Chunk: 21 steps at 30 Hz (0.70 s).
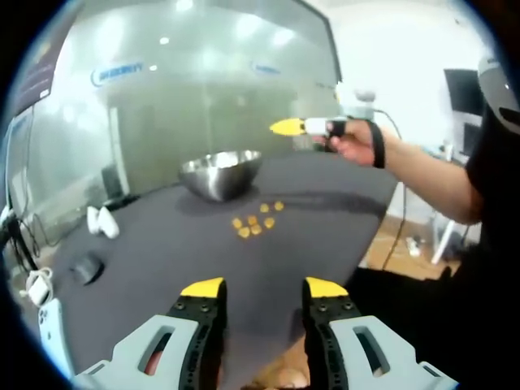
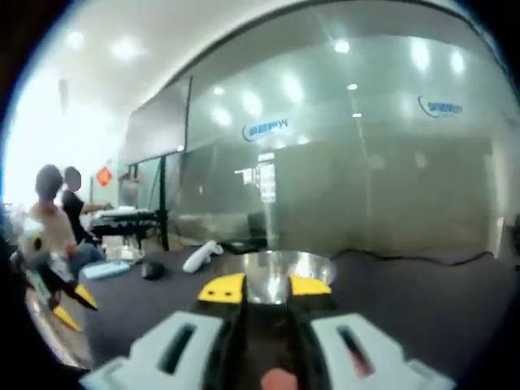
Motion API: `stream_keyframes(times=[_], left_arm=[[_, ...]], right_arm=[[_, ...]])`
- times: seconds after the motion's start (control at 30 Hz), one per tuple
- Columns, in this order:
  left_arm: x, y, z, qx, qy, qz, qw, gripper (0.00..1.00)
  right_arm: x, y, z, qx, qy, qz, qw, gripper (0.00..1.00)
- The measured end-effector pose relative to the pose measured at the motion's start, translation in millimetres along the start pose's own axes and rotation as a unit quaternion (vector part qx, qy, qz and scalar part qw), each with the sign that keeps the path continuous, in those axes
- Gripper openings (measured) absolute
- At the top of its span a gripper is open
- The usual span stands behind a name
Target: Pick up the QQ candy scattered on the table and place it into the stainless steel bowl on the table
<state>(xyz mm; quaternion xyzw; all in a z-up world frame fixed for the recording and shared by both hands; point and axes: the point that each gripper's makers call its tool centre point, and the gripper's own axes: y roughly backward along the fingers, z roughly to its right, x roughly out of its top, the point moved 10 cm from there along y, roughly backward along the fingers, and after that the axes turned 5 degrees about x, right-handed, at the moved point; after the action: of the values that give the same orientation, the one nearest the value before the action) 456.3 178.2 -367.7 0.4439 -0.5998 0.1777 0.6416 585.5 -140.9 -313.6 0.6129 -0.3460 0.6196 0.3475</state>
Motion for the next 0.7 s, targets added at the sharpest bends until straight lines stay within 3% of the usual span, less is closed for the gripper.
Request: stream_keyframes(times=[0.1,0.2,0.27,0.37,0.6,0.7], left_arm=[[-0.5,-2.2,-1.7,0.000,0.000,-0.003,1.0000,0.39],[-0.7,-3.1,-3.0,-0.001,-0.001,-0.002,1.0000,0.39],[-0.2,-3.7,-4.9,0.007,-0.001,0.004,1.0000,0.39],[-0.2,-4.7,-7.4,0.014,-0.005,0.004,0.9999,0.39],[2.1,-7.7,-4.5,0.006,-0.006,0.003,1.0000,0.39],[1.8,-8.0,-2.8,0.004,-0.009,0.002,1.0000,0.39]], right_arm=[[-14.3,14.2,-3.0,0.020,0.007,-0.026,0.9994,0.19],[-34.8,29.7,-7.8,0.053,0.021,-0.066,0.9962,0.19],[-47.2,36.3,-8.9,0.056,0.031,-0.098,0.9931,0.19],[-58.1,41.3,-9.2,0.061,0.031,-0.109,0.9917,0.19],[-64.5,34.0,-12.1,0.083,0.021,-0.129,0.9880,0.19],[-71.0,22.4,-16.7,0.093,0.035,-0.158,0.9824,0.19]])
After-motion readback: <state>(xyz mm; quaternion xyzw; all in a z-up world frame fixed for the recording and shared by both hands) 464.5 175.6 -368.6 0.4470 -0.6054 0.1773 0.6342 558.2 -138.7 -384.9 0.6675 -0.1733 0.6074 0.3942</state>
